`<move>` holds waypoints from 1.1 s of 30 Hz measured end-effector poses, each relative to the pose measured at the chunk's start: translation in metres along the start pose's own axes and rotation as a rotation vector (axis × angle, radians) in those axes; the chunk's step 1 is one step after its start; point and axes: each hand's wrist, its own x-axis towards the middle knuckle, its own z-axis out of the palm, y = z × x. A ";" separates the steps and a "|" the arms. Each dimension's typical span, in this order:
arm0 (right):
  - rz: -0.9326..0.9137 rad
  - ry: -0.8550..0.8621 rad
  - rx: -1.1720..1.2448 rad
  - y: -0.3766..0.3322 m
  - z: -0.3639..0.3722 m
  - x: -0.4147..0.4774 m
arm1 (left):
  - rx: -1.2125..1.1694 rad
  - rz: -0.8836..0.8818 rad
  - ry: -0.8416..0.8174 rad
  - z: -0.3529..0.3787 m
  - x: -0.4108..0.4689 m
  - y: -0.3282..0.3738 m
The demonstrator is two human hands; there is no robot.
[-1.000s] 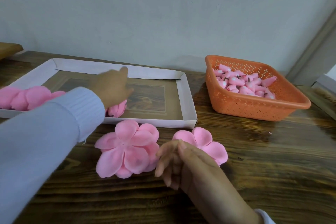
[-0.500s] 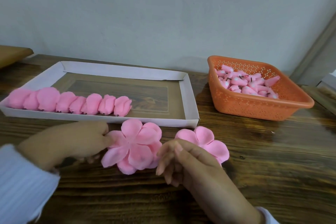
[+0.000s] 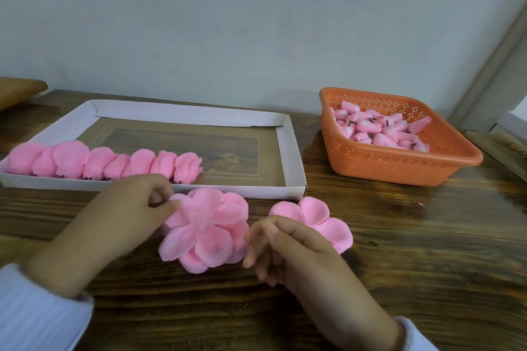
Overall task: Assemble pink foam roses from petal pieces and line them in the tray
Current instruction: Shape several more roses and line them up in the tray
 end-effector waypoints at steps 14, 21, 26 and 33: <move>0.011 -0.009 -0.031 0.001 0.000 0.000 | 0.086 -0.051 0.088 0.016 0.008 0.004; 0.011 -0.007 -0.017 0.002 0.000 0.000 | 0.032 0.252 0.146 0.006 -0.011 0.037; 0.004 0.012 -0.023 0.003 -0.001 0.001 | 0.520 0.240 -0.188 0.036 -0.046 0.047; -0.012 0.020 -0.018 0.001 0.000 0.001 | 0.586 0.190 -0.201 0.033 -0.046 0.046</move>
